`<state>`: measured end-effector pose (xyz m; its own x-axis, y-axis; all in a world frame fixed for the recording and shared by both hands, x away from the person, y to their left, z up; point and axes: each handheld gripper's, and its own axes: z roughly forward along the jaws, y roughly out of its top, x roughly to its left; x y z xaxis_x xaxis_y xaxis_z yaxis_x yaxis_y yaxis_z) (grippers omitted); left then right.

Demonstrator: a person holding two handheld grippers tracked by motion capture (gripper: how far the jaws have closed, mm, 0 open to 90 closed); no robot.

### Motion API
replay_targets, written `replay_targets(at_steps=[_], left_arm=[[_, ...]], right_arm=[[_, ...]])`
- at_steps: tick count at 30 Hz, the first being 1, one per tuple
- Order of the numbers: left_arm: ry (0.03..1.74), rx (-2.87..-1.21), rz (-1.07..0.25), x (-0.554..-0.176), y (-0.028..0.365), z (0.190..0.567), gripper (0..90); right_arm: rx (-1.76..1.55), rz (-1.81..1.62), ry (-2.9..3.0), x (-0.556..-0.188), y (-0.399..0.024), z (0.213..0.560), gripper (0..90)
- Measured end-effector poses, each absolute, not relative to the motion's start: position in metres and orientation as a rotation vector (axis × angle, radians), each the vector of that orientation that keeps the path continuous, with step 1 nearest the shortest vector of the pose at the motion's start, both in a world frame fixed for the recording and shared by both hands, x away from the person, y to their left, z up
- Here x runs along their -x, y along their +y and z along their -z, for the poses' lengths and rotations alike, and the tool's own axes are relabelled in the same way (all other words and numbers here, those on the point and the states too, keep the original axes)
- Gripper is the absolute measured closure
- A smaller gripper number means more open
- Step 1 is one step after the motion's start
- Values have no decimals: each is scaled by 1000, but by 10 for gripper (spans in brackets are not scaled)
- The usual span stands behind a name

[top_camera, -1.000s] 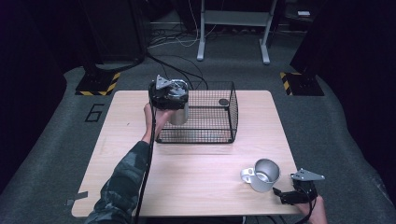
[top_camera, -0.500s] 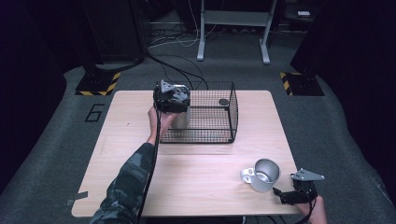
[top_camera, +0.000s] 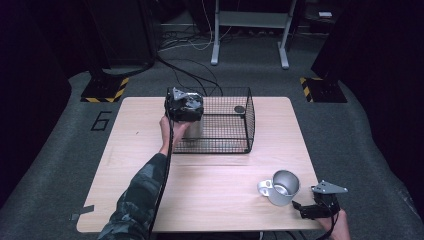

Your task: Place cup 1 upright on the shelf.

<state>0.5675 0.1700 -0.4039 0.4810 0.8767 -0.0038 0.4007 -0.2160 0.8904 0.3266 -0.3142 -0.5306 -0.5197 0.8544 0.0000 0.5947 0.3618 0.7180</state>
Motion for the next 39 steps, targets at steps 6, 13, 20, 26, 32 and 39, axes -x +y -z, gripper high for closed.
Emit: replay_targets(at_steps=[6,13,20,26,32,39], left_arm=[[1097,-1806,-638,-570,167,409,37],[1107,-1817,-621,-572,167,414,37],[1106,-1824,-616,-571,167,414,36],[1106,-1851,-616,-565,168,414,35],[1102,-1868,-611,-561,168,414,34],[1107,-1890,-612,-558,167,411,32]], right_arm=[[-1268,-955,2254,-327,-314,531,0],[-1268,-956,2254,-327,-314,531,0],[-1268,-955,2254,-327,-314,531,0],[-1269,-955,2254,-327,-314,531,0],[-1269,-955,2254,-327,-314,531,0],[-1269,-954,2254,-327,-314,531,0]])
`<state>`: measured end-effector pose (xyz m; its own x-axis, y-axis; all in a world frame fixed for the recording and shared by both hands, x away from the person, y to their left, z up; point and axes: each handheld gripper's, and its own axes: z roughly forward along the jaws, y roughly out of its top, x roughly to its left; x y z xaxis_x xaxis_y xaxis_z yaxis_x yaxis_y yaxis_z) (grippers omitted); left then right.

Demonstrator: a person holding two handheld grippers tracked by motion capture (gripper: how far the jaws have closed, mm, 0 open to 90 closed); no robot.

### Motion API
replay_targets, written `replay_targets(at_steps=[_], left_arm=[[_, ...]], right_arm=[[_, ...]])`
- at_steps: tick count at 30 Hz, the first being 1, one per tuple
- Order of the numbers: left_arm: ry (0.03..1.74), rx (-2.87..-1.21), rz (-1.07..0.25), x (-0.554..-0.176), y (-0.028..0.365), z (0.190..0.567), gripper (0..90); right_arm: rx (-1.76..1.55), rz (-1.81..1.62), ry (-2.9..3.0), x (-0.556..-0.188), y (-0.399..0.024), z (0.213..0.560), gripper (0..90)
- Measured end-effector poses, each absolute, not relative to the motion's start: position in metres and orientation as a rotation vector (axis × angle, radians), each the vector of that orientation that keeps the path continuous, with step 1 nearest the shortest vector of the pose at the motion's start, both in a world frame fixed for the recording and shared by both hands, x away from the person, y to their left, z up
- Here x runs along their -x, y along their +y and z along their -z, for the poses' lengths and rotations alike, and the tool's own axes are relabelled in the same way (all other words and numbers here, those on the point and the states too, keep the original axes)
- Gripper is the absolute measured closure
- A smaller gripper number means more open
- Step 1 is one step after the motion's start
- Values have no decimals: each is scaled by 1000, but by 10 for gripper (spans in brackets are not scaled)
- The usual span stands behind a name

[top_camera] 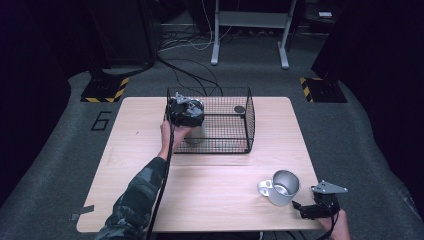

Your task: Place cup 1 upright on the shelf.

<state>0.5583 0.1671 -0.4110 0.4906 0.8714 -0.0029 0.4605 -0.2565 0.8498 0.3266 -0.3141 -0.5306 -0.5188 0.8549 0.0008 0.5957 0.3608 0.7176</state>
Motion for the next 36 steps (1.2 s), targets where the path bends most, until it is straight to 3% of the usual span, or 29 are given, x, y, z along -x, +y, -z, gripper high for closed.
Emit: replay_targets(at_steps=[19,36], left_arm=[[1086,-1846,-638,-550,174,387,0],[982,-1900,-580,-523,177,364,0]], right_arm=[[-1270,-953,2257,-327,-314,530,0],[-1272,-953,2256,-327,-314,530,0]])
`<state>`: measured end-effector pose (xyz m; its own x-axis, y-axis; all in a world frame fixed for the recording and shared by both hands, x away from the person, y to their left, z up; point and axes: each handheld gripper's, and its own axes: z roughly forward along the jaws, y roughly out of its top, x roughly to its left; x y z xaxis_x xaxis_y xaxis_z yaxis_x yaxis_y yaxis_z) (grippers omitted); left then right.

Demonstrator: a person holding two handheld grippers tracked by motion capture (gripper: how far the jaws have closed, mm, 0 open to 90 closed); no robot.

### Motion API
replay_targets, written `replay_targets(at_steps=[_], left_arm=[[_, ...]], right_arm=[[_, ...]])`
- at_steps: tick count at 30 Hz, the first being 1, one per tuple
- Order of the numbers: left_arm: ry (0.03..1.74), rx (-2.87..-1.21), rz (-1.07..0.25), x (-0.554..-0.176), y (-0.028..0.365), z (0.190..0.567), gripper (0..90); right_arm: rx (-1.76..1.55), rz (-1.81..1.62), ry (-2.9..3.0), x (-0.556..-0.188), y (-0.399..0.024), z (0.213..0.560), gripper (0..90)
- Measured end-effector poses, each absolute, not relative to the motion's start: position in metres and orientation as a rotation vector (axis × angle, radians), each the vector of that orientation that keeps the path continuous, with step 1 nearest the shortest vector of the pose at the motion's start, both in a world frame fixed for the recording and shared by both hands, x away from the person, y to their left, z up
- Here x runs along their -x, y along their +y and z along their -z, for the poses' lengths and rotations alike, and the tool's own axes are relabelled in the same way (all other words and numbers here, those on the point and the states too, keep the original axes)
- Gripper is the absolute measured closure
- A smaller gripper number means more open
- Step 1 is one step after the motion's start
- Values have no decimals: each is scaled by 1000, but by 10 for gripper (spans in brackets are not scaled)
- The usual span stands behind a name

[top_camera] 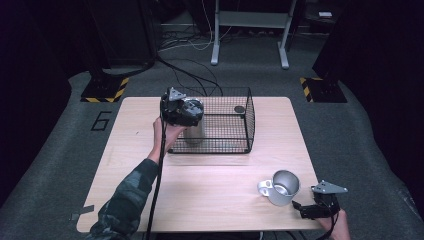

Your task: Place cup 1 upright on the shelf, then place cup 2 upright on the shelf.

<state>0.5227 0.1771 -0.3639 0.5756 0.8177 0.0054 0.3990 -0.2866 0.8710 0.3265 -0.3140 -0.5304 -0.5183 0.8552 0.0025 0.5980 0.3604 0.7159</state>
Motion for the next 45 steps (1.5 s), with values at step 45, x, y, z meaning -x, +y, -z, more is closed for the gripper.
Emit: replay_targets(at_steps=[45], left_arm=[[969,-1995,-515,-427,246,428,0]], right_arm=[[-1274,-955,2242,-328,-314,531,0]])
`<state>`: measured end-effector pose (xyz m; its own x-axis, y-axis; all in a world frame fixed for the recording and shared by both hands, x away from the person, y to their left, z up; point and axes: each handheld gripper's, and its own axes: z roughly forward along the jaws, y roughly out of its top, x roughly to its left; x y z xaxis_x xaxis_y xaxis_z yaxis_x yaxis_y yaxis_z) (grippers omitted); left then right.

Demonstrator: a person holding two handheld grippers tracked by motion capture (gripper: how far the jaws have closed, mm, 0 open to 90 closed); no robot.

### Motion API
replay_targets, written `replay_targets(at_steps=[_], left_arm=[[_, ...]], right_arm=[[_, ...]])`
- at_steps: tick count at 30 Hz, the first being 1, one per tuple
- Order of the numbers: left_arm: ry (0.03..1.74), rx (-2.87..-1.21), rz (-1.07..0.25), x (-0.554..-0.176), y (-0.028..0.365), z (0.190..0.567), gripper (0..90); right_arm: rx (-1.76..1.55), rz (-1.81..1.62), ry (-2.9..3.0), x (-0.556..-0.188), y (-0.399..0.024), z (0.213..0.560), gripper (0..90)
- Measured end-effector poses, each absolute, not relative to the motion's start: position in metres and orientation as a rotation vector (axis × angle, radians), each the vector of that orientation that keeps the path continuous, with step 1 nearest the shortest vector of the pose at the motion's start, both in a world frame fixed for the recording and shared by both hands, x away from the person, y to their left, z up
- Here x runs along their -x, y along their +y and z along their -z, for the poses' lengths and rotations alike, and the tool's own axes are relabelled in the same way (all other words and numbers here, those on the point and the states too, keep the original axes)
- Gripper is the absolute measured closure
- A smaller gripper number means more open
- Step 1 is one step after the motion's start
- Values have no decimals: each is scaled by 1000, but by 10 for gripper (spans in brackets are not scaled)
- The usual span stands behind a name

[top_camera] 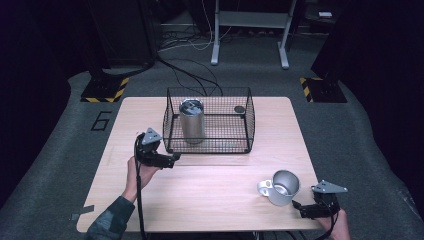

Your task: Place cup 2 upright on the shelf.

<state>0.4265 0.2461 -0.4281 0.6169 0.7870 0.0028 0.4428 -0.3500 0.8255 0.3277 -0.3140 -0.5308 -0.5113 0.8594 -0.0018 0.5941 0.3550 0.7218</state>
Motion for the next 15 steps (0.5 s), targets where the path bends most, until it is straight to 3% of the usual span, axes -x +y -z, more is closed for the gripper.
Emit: replay_targets(at_steps=[11,15], left_arm=[[1063,-1994,-471,-419,268,463,0],[1107,-2007,-388,-416,277,483,0]], right_arm=[[-1279,-956,2237,-327,-314,531,0],[-1280,-962,2231,-327,-314,531,0]])
